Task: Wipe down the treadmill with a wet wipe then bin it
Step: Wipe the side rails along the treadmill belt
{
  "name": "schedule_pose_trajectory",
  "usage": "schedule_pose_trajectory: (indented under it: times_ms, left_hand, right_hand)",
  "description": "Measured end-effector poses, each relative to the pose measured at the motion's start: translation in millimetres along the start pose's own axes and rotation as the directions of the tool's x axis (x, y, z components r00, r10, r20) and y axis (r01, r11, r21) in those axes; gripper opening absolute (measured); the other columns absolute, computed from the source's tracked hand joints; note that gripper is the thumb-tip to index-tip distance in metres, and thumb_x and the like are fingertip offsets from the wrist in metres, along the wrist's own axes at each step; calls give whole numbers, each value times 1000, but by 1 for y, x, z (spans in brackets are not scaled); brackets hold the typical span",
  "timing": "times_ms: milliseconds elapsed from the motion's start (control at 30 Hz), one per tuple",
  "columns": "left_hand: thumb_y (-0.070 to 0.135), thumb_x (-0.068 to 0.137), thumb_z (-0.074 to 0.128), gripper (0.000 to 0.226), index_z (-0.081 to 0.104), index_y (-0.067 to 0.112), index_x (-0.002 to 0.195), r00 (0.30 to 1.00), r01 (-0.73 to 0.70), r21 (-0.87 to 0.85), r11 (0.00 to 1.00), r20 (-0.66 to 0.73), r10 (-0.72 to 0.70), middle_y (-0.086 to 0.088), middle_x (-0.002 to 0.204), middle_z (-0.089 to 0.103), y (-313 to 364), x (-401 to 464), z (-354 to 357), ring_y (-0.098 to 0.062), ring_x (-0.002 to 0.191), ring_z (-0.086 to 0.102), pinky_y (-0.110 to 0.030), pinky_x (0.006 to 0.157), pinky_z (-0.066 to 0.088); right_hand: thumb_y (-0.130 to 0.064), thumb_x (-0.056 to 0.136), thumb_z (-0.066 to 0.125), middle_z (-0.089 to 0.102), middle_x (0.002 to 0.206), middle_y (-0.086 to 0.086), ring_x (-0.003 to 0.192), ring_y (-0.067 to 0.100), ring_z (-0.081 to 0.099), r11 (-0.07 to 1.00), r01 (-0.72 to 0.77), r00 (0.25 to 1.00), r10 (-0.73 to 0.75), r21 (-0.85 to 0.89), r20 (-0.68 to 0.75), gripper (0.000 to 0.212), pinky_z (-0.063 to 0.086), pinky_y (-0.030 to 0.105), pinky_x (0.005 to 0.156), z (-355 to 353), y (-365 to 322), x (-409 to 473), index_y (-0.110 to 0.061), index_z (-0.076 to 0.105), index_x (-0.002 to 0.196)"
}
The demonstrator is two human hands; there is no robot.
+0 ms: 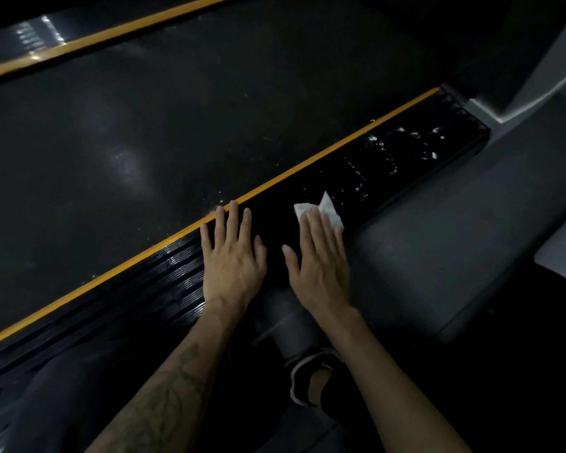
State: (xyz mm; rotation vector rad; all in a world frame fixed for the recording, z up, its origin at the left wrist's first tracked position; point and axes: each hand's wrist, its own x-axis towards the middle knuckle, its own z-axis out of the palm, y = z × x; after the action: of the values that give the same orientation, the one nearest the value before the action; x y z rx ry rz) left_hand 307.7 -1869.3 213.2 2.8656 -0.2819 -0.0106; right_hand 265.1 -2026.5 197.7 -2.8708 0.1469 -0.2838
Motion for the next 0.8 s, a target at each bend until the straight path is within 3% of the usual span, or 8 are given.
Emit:
schedule_pose_trajectory:
  times_ms: [100,267,467,633,800]
  left_hand:
    - [46,104,14,66,25,17,162,1000,-2,3,1000,-12,2,-7,172,10,1,-1,1,-23,160,-4,-53,129,2]
    - [46,104,15,66,26,16,162,1000,-4,0,1000,-13,4,-7,172,11,2,-2,0,-24,160,-3,-54,129,3]
    - [45,105,15,65,26,16,162,1000,-2,2,1000,-12,2,-7,172,11,2,0,0,-24,160,-3,-53,129,3]
    - [46,105,14,65,25,16,162,1000,5,6,1000,-8,-5,-7,172,11,2,1,2,-24,160,-4,-54,129,3]
    - [46,105,13,66,26,16,162,1000,2,4,1000,-13,-2,-8,172,11,2,1,1,-24,160,-3,-53,129,3]
  right_hand:
    - [-46,106,26,31,165,15,156,27,22,998,61,997,-61,-6,37,66,23,50,125,-4,14,23,-3,37,156]
    - [-47,107,25,25,167,18,157,30,18,998,-42,999,43,-43,16,69,22,46,127,-7,10,9,0,31,157]
    - [-50,105,18,28,166,12,157,25,17,996,93,992,-92,-8,92,70,14,44,129,-7,9,41,-6,34,158]
    - [-49,105,18,27,166,16,157,28,18,999,-27,998,28,-18,61,71,18,47,128,-8,5,33,-2,32,157]
    - [-50,103,14,24,168,10,158,23,13,995,100,986,-103,29,128,72,14,43,129,-6,2,55,-8,30,159]
